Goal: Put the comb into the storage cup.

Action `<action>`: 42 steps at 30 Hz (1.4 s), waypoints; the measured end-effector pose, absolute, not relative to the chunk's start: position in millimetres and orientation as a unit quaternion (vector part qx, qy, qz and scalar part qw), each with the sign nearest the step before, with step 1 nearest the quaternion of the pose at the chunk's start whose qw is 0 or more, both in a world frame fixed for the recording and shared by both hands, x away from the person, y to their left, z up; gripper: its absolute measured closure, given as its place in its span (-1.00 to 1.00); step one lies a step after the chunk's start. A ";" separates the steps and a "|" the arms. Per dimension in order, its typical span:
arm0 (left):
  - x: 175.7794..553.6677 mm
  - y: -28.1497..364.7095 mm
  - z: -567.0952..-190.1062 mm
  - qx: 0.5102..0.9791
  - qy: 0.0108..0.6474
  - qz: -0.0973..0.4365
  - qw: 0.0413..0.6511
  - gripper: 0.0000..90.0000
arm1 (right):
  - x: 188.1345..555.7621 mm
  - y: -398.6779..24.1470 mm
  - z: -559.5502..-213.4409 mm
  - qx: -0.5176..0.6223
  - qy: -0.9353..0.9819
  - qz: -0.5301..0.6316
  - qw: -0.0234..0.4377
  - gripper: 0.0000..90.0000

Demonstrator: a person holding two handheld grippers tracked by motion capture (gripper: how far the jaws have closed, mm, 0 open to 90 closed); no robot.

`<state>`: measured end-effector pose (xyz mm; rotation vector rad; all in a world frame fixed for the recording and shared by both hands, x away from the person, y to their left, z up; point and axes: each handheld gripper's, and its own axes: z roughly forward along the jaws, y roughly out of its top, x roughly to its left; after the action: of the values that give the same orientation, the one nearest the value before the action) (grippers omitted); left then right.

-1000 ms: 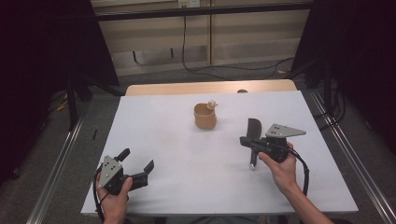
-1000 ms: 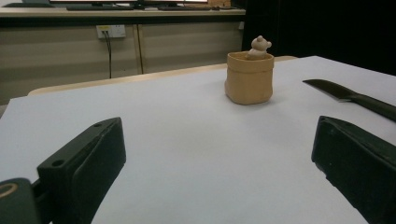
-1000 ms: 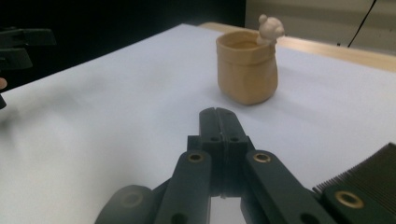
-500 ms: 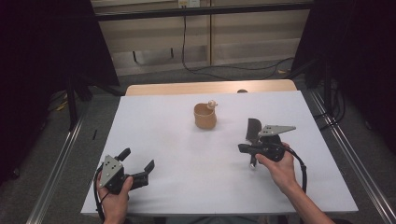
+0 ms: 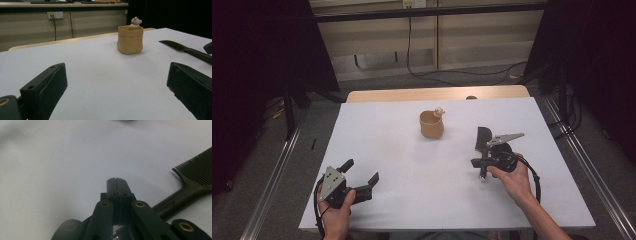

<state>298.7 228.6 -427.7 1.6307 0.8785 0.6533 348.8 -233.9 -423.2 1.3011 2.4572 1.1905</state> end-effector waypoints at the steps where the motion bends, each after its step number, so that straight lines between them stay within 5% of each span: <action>1: 298.7 228.6 -427.7 0.690 0.372 0.277 0.555 -0.93 | 348.8 -233.9 -423.2 0.429 0.811 0.393 0.059 1.00; 42: 299.1 229.0 -428.4 0.691 0.374 0.275 0.554 -0.93 | 341.7 -244.0 -441.2 0.451 0.830 0.326 0.040 1.00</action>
<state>299.1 229.0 -428.4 1.6337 0.8834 0.6492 341.7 -244.0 -441.2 1.3808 2.5422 0.9998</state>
